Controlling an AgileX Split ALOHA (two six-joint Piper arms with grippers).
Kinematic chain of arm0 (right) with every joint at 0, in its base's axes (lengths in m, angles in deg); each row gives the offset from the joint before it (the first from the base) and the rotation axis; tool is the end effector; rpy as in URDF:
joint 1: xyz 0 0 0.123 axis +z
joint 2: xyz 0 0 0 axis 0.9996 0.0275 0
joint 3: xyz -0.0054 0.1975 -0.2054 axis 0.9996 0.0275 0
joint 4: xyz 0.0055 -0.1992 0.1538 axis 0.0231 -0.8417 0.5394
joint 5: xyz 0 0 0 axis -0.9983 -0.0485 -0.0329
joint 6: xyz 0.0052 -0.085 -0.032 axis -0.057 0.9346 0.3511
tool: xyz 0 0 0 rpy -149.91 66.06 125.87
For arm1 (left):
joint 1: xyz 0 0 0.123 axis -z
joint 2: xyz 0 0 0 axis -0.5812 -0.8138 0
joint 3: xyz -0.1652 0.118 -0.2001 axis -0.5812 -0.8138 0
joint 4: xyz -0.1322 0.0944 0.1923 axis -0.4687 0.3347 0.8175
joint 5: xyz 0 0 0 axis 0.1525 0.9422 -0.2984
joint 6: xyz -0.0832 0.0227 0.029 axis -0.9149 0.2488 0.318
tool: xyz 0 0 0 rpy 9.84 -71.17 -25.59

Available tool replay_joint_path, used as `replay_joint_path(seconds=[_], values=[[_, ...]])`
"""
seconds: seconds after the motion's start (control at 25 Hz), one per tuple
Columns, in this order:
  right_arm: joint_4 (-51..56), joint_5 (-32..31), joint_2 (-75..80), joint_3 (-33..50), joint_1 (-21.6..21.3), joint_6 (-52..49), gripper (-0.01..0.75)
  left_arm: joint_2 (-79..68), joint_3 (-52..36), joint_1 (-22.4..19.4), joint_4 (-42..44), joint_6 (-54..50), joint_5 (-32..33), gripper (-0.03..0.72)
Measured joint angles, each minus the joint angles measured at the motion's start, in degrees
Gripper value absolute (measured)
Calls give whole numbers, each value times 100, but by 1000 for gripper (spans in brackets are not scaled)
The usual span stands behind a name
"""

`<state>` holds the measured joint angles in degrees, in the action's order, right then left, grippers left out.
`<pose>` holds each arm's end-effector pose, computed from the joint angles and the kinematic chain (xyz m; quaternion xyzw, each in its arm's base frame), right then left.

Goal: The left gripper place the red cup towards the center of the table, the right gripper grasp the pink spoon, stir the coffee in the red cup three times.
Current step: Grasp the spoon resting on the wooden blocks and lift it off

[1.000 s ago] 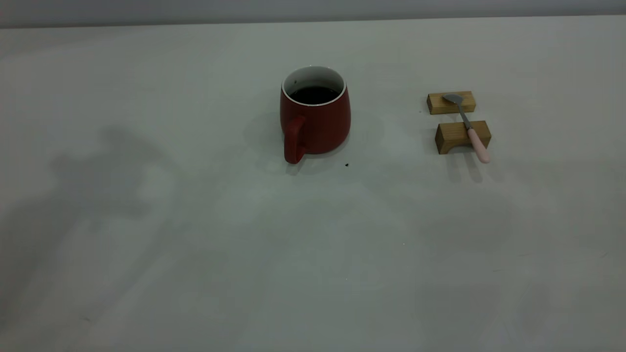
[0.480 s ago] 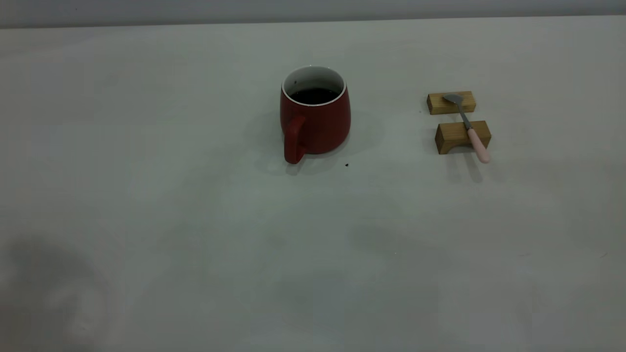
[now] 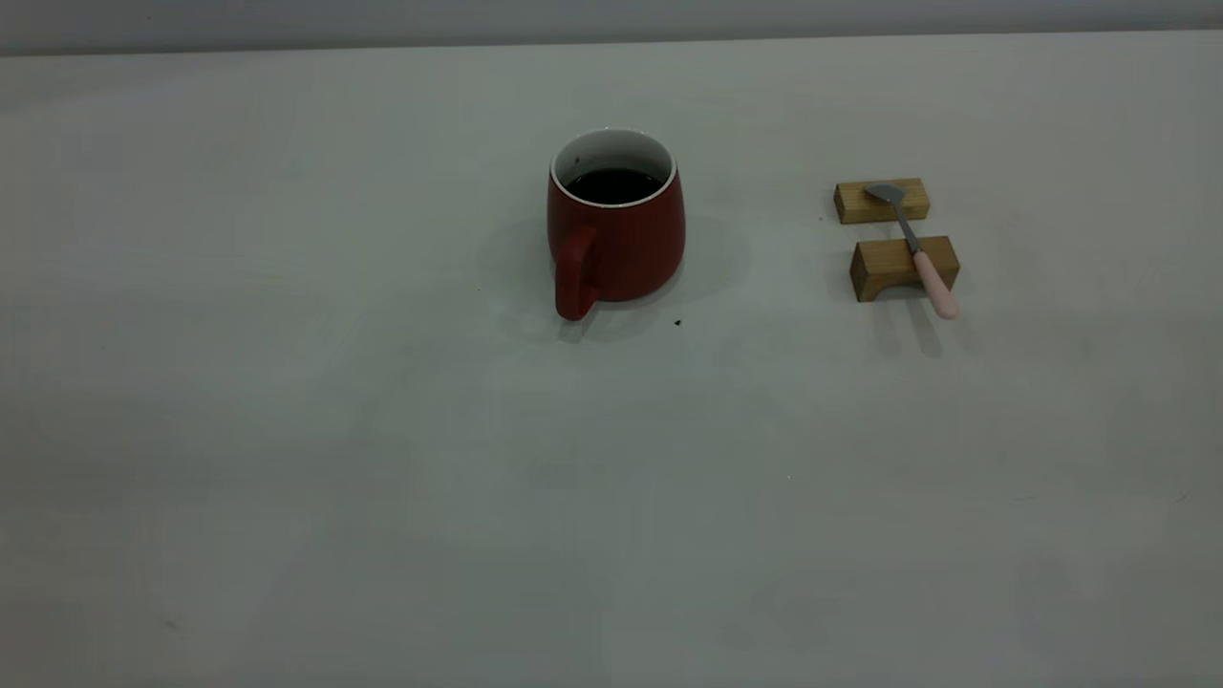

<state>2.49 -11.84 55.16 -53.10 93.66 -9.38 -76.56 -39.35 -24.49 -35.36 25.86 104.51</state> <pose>-0.0026 0.0067 0.2630 -0.0823 0.8803 0.0415 0.4653 0.0511 -0.0160 0.2610 0.1216 0.9474 -0.0535 0.2912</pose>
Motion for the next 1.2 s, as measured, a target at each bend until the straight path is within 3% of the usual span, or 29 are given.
replay_joint_path(seconds=[0.36,0.64,0.84,1.04,1.2], values=[[316,17,0,0,0,-55,238,1645,-57,-71,36,-46,-90,436],[915,376,404,-13,0,-466,257,2521,-57,-958,40,-51,-35,436],[1383,970,1798,-13,0,-68,377,2521,-57,-1056,40,-62,-31,436],[2503,2405,3389,-26,0,1038,539,2521,-57,-1056,40,-85,-31,436],[3153,2870,5061,-350,0,1953,580,2521,-57,-1056,40,-85,-31,436]])
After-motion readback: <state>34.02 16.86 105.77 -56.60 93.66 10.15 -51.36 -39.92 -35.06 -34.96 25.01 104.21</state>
